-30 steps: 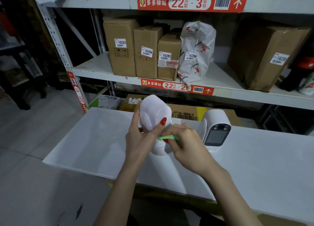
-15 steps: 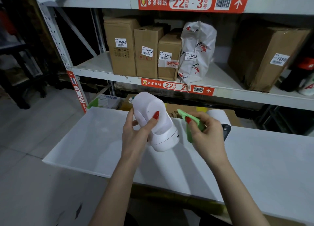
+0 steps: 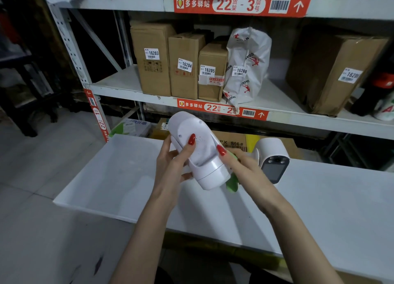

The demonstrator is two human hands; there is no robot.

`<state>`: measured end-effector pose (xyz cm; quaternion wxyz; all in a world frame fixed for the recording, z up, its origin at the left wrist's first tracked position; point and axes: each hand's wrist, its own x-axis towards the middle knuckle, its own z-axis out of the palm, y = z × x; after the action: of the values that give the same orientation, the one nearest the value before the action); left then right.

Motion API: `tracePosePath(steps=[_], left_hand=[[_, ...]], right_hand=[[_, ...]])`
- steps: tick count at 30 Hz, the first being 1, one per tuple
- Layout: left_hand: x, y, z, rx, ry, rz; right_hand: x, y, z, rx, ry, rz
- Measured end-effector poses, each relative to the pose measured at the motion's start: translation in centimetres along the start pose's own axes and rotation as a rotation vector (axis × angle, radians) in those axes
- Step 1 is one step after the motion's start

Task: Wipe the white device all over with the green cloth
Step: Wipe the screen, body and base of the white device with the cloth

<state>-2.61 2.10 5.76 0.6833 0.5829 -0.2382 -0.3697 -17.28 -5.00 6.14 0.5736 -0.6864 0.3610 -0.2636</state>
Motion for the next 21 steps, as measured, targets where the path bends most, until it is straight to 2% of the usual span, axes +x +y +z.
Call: tracePosePath(steps=[3,15,21], left_hand=[[0.2,0.0,-0.3,-0.052,0.003,-0.009],[0.3,0.2,-0.2,-0.224,0.016,-0.129],[0.4,0.0,-0.5,-0.317,-0.005,-0.129]], right_hand=[[-0.2,0.0,0.3,-0.025,-0.037,0.009],[0.1,0.8,1.1,-0.158,0.083,-0.221],[-0.1,0.6,1.3,-0.227,0.102,-0.259]])
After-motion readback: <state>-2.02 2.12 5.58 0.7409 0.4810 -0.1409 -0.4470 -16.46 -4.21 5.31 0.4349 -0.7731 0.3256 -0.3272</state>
